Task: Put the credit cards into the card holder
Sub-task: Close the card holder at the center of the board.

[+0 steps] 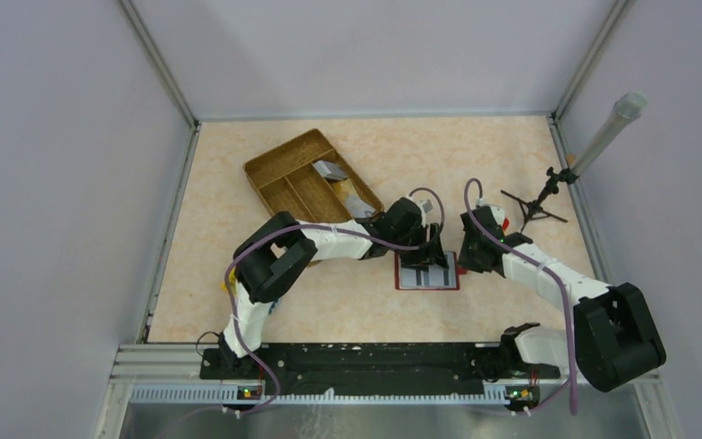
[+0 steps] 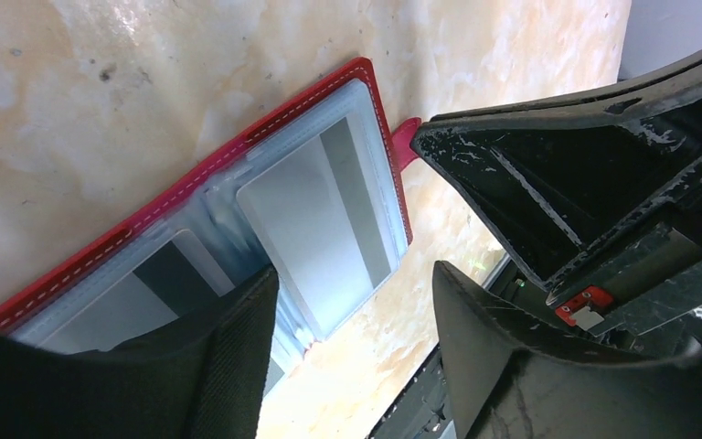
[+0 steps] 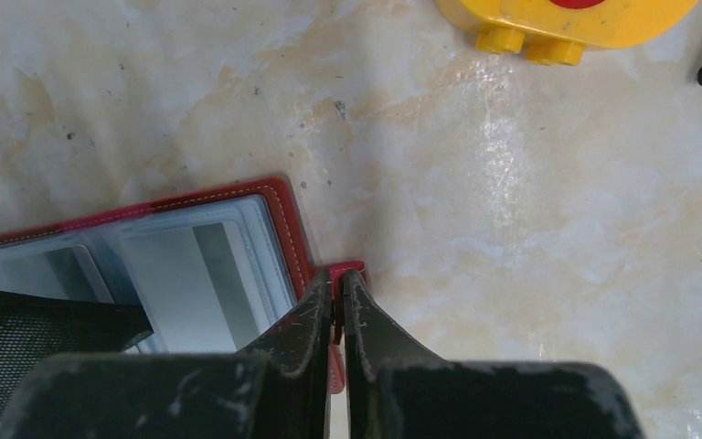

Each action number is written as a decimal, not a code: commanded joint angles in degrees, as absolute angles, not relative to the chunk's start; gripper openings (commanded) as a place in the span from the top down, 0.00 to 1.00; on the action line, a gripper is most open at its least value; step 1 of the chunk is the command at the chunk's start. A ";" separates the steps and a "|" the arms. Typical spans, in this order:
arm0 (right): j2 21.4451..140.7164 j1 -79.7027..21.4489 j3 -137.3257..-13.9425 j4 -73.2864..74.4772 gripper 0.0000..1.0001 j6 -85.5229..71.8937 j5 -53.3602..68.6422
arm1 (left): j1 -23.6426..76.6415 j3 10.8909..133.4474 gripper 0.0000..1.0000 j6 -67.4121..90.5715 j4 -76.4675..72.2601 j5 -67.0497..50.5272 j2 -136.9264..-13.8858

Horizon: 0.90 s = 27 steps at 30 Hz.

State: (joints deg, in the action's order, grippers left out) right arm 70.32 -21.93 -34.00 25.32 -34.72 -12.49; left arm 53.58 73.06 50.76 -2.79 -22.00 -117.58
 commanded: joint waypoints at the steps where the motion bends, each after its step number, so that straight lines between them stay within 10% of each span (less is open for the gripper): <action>1: 67.16 -21.52 -35.08 27.66 1.00 -34.93 -13.56 | 53.96 71.51 0.32 47.31 -1.94 -18.12 -111.28; 14: 62.16 -21.58 -45.57 35.51 1.00 -31.90 -8.16 | 51.51 57.78 0.20 45.19 5.88 -12.10 -94.24; 27: 63.74 -31.36 -50.00 35.02 1.00 -33.44 -0.88 | 50.59 47.27 0.36 48.88 -5.02 -15.18 -93.26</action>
